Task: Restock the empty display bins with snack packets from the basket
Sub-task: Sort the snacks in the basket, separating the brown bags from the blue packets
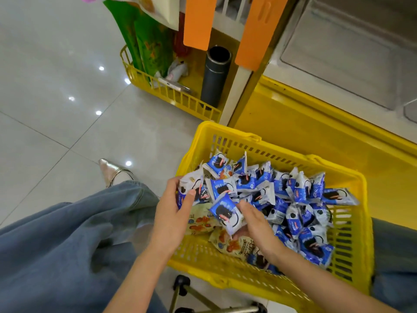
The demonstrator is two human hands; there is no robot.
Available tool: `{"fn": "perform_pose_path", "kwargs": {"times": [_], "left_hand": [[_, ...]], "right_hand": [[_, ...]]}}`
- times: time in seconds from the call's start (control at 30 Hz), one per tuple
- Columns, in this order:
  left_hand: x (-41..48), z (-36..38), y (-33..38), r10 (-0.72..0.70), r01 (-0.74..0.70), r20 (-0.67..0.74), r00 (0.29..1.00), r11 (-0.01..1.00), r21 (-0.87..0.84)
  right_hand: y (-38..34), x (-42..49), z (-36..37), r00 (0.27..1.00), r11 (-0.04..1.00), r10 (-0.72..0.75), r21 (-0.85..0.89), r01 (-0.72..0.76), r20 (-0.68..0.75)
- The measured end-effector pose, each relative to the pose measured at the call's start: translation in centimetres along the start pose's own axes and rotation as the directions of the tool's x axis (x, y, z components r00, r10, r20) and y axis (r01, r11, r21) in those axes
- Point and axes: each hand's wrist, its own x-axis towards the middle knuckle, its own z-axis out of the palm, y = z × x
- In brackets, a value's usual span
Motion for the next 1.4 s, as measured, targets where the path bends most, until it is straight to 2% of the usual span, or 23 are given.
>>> {"fn": "perform_pose_path", "kwargs": {"times": [0.1, 0.2, 0.27, 0.33, 0.43, 0.5, 0.57, 0.63, 0.73, 0.8, 0.9, 0.97, 1.07, 1.1, 1.13, 1.17, 1.2, 1.3, 1.33, 1.4], "left_hand": [[-0.4, 1.2, -0.3, -0.076, 0.080, 0.092, 0.993, 0.996, -0.037], [-0.8, 1.8, -0.6, -0.208, 0.224, 0.099, 0.973, 0.957, -0.186], [-0.6, 1.7, -0.7, -0.267, 0.320, 0.203, 0.942, 0.897, -0.304], [-0.5, 1.4, -0.6, -0.250, 0.357, 0.299, 0.921, 0.849, -0.390], [-0.6, 1.3, -0.6, -0.239, 0.358, 0.316, 0.918, 0.844, -0.401], [-0.8, 1.4, -0.5, -0.217, 0.336, 0.305, 0.927, 0.841, -0.424], [-0.8, 1.2, -0.1, -0.227, 0.310, 0.237, 0.945, 0.853, -0.420], [-0.5, 0.7, 0.1, -0.235, 0.293, 0.182, 0.955, 0.850, -0.439], [0.2, -0.4, 0.5, -0.256, 0.316, 0.189, 0.948, 0.826, -0.467], [0.6, -1.1, 0.5, -0.258, 0.315, 0.184, 0.949, 0.822, -0.475], [0.9, -1.6, 0.6, -0.246, 0.306, 0.184, 0.952, 0.815, -0.492], [1.1, -1.5, 0.6, -0.255, 0.310, 0.177, 0.951, 0.816, -0.488], [1.3, -1.2, 0.6, -0.257, 0.314, 0.182, 0.949, 0.819, -0.481], [1.3, -1.1, 0.5, -0.258, 0.319, 0.190, 0.947, 0.815, -0.484], [1.3, -1.0, 0.4, -0.259, 0.326, 0.201, 0.945, 0.810, -0.488], [1.3, -0.8, 0.2, -0.257, 0.330, 0.212, 0.943, 0.806, -0.491], [1.3, -0.8, 0.1, -0.252, 0.329, 0.219, 0.943, 0.806, -0.493], [1.2, -0.7, -0.1, -0.241, 0.316, 0.213, 0.947, 0.824, -0.470], [1.2, -0.6, 0.0, -0.245, 0.317, 0.210, 0.946, 0.829, -0.461], [1.2, -0.4, 0.4, -0.259, 0.328, 0.210, 0.943, 0.833, -0.446]], "right_hand": [[-1.5, -1.1, 0.8, 0.995, 0.993, -0.097, 0.077, 0.094, 0.036], [-1.9, -1.4, 2.0, 0.989, 0.984, -0.147, 0.109, 0.143, 0.032], [-2.2, -1.3, 2.6, 0.980, 0.977, -0.196, 0.082, 0.197, -0.023], [-2.4, -1.2, 3.2, 0.968, 0.964, -0.241, 0.103, 0.247, -0.066], [-3.0, -0.9, 3.9, 0.948, 0.946, -0.306, 0.082, 0.313, -0.089], [-3.6, -0.5, 4.1, 0.924, 0.927, -0.374, -0.012, 0.374, -0.077], [-4.1, 0.6, 3.7, 0.901, 0.901, -0.424, -0.142, 0.410, -0.089], [-4.3, 2.3, 2.8, 0.892, 0.896, -0.425, -0.214, 0.390, -0.154], [-3.3, 5.4, 1.1, 0.905, 0.881, -0.381, -0.372, 0.293, -0.190], [-2.1, 7.3, 0.2, 0.934, 0.811, -0.334, -0.544, 0.217, -0.126], [-0.6, 9.2, -0.2, 0.980, 0.713, -0.196, -0.689, 0.131, -0.017], [-0.2, 10.1, -0.2, 0.982, 0.548, -0.191, -0.828, 0.116, 0.011], [-0.4, 10.6, -0.4, 0.968, 0.198, -0.234, -0.970, 0.139, 0.091], [-0.6, 10.6, -0.5, 0.969, 0.138, -0.219, -0.980, 0.146, 0.114], [-0.8, 10.5, -0.6, 0.970, 0.122, -0.207, -0.981, 0.151, 0.124], [-0.9, 10.4, -0.8, 0.970, 0.157, -0.210, -0.975, 0.156, 0.122], [-1.1, 10.1, -0.9, 0.967, 0.251, -0.236, -0.955, 0.157, 0.097], [-1.6, 8.6, -1.1, 0.914, 0.634, -0.381, -0.759, 0.150, -0.137], [-1.6, 8.1, -1.4, 0.907, 0.735, -0.361, -0.664, 0.135, -0.215], [-1.1, 7.0, -1.8, 0.947, 0.869, -0.188, -0.494, 0.037, -0.259]]}}
